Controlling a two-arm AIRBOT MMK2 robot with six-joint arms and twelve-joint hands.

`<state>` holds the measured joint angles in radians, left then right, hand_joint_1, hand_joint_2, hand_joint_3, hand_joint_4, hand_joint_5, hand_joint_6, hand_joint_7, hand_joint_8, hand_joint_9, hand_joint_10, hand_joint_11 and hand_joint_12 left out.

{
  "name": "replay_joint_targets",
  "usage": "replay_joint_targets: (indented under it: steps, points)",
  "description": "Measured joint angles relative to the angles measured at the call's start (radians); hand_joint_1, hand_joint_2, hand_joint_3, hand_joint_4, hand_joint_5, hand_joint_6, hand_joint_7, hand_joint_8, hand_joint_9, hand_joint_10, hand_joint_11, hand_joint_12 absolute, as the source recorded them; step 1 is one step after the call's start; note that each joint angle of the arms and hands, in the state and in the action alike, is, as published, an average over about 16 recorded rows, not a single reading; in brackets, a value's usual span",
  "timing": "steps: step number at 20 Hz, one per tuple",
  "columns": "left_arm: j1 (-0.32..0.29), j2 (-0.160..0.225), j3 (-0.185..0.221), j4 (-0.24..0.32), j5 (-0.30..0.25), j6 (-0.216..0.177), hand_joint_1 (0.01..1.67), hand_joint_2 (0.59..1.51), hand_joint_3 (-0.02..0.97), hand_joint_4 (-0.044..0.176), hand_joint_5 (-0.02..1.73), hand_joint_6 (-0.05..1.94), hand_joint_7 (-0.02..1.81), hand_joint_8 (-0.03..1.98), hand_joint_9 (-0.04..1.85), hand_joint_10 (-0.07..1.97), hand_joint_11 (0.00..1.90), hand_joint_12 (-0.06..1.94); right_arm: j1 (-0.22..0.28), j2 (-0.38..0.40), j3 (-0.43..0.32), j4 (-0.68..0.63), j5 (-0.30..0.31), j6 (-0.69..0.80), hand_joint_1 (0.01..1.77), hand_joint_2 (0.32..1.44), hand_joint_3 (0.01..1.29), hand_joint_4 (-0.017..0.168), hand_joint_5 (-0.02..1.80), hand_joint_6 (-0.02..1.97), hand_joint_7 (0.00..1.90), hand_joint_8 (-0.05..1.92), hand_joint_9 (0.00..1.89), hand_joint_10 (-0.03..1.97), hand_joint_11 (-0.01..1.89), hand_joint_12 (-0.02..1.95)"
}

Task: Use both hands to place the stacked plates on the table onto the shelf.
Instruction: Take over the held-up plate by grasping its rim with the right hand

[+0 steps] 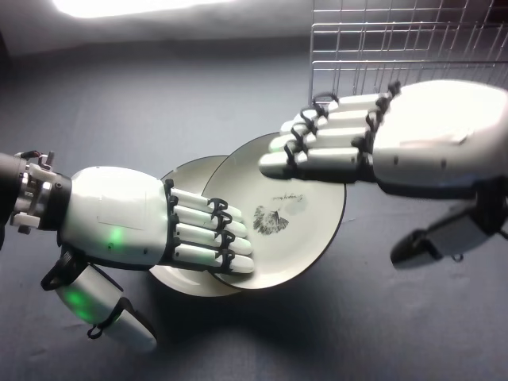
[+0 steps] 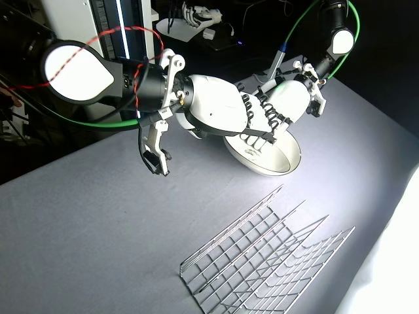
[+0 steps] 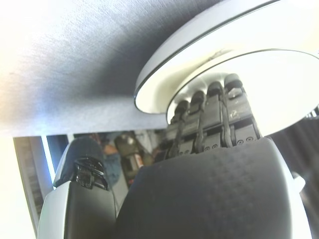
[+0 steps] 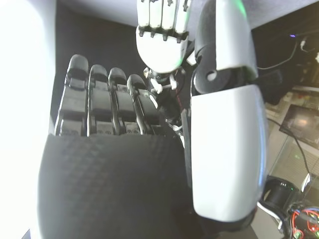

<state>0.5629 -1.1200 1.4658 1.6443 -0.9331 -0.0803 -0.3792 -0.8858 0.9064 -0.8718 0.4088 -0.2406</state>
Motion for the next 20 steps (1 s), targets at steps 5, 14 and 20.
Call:
replay_joint_targets:
  steps: [5,14,20]
  points:
    - [0.000,0.000,0.000,0.000,0.000,-0.001,0.01,1.182,0.019,-0.007,-0.02,-0.03,-0.01,-0.03,-0.01,-0.01,0.01,0.00,-0.050,-0.022,0.021,0.001,0.007,0.000,1.20,0.88,0.01,-0.004,0.01,0.03,0.02,0.01,0.02,0.02,0.01,0.18]
    - [-0.001,0.000,0.000,0.002,-0.001,-0.003,0.01,1.181,0.019,-0.007,-0.02,-0.03,-0.01,-0.03,-0.01,-0.01,0.01,0.00,-0.093,-0.071,0.078,0.002,0.024,-0.001,1.20,0.87,0.01,-0.005,0.01,0.02,0.02,0.01,0.02,0.02,0.01,0.19]
    - [-0.004,0.000,0.000,0.005,-0.001,-0.004,0.01,1.182,0.020,-0.007,-0.02,-0.03,-0.01,-0.03,0.00,-0.01,0.01,0.00,-0.093,-0.140,0.144,0.001,0.035,-0.002,1.19,0.86,0.01,-0.005,0.01,0.02,0.02,0.01,0.01,0.02,0.01,0.18]
